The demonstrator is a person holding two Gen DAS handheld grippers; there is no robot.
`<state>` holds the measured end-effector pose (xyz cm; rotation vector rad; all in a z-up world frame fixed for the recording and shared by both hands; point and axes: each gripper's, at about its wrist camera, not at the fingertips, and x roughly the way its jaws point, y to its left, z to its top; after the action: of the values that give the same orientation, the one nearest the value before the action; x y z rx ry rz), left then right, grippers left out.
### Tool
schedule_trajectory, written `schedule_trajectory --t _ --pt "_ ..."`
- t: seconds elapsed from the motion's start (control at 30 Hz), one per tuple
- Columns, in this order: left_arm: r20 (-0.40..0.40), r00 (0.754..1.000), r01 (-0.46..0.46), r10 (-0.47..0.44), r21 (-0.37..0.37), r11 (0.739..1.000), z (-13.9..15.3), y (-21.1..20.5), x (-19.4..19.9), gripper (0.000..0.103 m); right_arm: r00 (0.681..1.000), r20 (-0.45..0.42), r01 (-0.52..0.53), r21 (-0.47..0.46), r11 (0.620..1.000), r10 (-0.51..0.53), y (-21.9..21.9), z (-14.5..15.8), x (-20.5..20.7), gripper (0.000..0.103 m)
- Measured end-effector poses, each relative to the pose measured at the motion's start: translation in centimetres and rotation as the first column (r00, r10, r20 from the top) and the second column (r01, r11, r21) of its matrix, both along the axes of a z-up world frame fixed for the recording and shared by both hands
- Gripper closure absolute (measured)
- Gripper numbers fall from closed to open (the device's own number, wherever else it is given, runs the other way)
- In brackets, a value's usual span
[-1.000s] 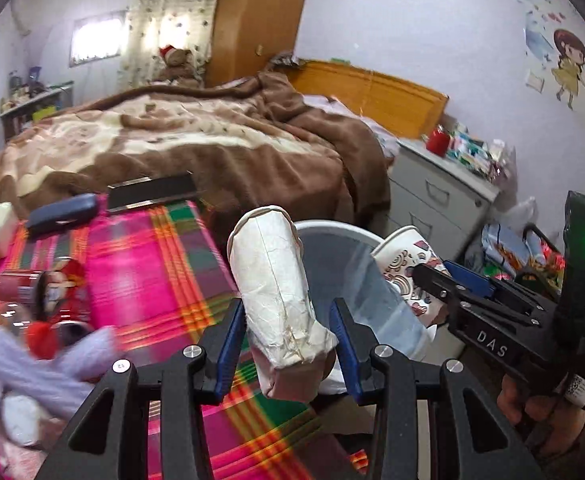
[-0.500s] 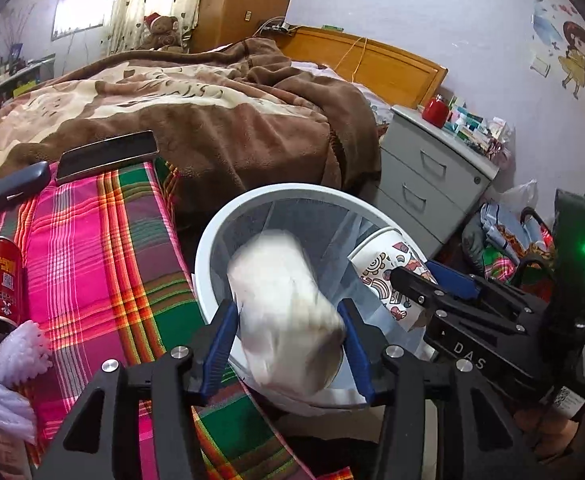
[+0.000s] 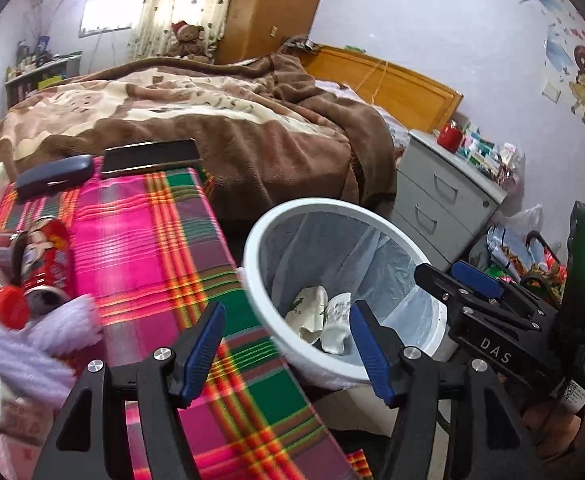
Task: Collect trash
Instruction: 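Carry both cups over the white wastebasket and open both tools to drop them, then move both tools back toward the trash pile on the cloth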
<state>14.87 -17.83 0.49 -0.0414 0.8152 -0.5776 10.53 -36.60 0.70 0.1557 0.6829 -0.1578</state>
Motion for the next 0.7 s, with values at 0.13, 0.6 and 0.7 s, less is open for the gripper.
schedule_trajectory --t 0.13,0.6,0.7 --pt "0.026 0.999 -0.048 0.048 -0.007 0.999 0.9 2.6 -1.2 0.038 0.999 0.034 -0.014 -0.008 1.0 0.015 1.5 0.9 -0.3 0.04" --pt "0.092 0.964 -0.252 0.25 0.016 0.968 2.2 13.3 -5.7 0.03 0.984 0.069 -0.168 0.026 0.985 0.166 8.2 0.7 -0.5 0.04" --pt "0.088 0.947 -0.313 0.309 0.034 0.949 1.7 15.8 -6.3 0.028 0.978 0.063 -0.203 0.036 0.979 0.2 9.7 0.2 -0.1 0.04"
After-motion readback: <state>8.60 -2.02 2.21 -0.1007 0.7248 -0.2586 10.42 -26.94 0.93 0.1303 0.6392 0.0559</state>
